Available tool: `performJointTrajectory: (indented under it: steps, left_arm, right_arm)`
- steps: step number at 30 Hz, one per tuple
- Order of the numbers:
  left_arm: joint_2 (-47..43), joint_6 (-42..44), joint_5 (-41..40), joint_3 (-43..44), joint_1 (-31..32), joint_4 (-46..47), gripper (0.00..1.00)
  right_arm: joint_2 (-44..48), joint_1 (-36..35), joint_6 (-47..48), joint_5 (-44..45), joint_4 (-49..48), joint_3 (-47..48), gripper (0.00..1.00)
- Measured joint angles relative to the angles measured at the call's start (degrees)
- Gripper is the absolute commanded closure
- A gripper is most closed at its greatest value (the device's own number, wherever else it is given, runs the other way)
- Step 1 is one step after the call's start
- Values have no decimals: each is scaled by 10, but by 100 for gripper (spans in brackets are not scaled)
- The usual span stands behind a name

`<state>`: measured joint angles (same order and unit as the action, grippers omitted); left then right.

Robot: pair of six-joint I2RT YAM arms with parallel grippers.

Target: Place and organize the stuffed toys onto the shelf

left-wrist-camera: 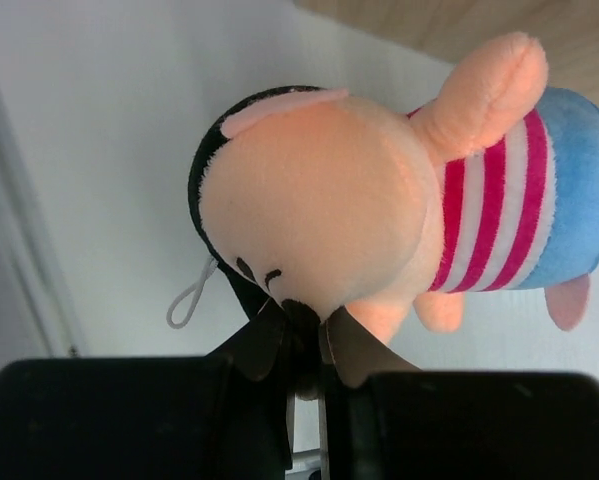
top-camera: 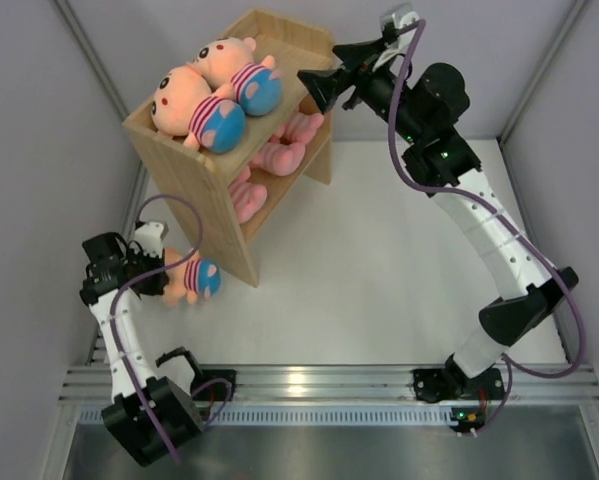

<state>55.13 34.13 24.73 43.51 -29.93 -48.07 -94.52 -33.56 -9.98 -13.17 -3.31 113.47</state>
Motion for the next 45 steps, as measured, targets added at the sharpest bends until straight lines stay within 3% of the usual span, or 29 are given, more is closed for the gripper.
performJointTrajectory:
  steps: [4,7,14,22,26,32,35,38,40,45]
  left_arm:
    - [-62,-10,12,72,0,-23,100]
    - [-100,-12,23,132,0,-61,100]
    - [-158,-24,57,292,0,-167,100]
    - [-194,-39,90,495,0,-251,100]
    - [-195,-50,84,550,0,-276,100]
    - [-195,-62,81,597,0,-290,100]
    - [-194,-66,77,605,0,-295,100]
    - [-186,-72,66,612,0,-299,100]
    - [-171,-77,57,622,0,-302,100]
    - [-122,-89,55,639,0,-302,100]
  right_arm:
    - [39,0,66,-41,14,-37,8]
    - [79,0,111,-84,23,-70,13]
    - [170,-16,165,-254,23,-169,18]
    - [188,-184,258,-269,32,-294,17]
    - [188,-208,214,-256,26,-307,22]
    - [181,-236,99,-238,-83,-329,26]
    - [168,-258,98,-240,-96,-330,24]
    - [183,-269,187,-240,-118,-377,15]
    - [207,-280,283,-237,-112,-418,15]
    - [223,-317,514,-227,-75,-416,14]
